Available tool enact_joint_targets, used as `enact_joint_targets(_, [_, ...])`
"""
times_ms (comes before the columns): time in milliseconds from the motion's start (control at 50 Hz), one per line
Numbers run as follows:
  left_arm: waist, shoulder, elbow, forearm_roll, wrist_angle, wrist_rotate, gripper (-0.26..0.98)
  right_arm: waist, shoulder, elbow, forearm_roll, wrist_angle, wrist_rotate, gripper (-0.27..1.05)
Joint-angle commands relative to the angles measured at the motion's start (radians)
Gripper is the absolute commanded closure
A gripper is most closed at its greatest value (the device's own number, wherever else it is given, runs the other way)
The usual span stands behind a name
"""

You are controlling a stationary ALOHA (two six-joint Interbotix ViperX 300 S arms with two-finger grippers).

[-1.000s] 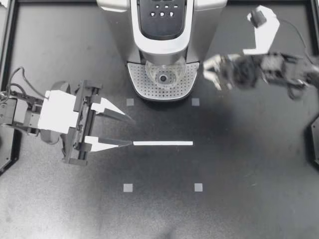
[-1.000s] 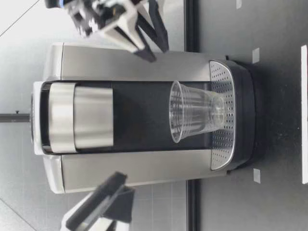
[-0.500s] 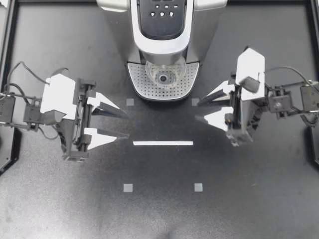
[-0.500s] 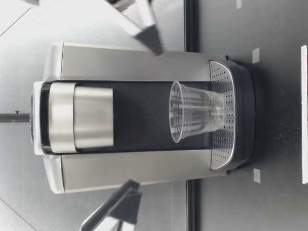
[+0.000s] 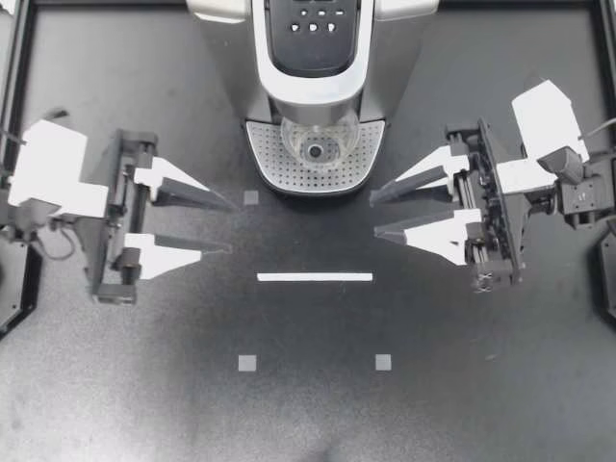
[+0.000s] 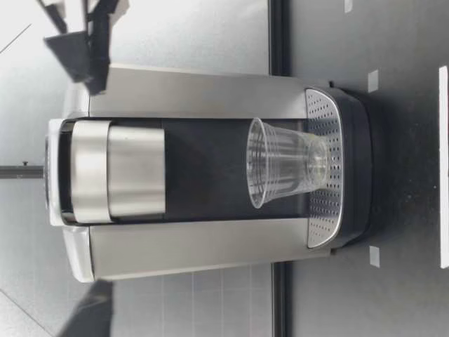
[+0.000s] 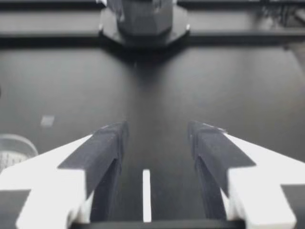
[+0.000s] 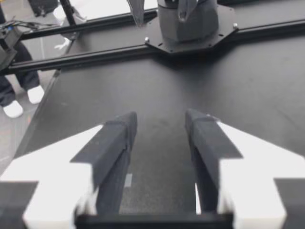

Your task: Place the coffee capsule inside the capsule container, then place the cup onto the center of the cup tray, then push the 'Hot Water' and 'Travel Mug' buttons.

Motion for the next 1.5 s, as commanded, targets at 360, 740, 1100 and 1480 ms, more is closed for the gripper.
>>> enact_joint_targets(360, [0.005,-0.008,-0.008,-0.002,-0.052,0.008,0.27,0.005,-0.008,-0.034,0.003,-0.026,-0.002,0.27])
enact_joint_targets(740, [0.003,0.023,-0.008,-0.002,-0.1,0.043,0.27,0.006,-0.003,-0.026,0.005,-0.026,-0.002,0.27])
enact_joint_targets(1100, [0.003,0.044,-0.008,-0.002,-0.121,0.046,0.27,0.005,-0.002,-0.023,0.005,-0.025,-0.002,0.27])
enact_joint_targets(1480, [0.003,0.044,-0.006,-0.002,-0.123,0.048,0.27,0.005,0.003,-0.023,0.006,-0.026,0.0,0.27])
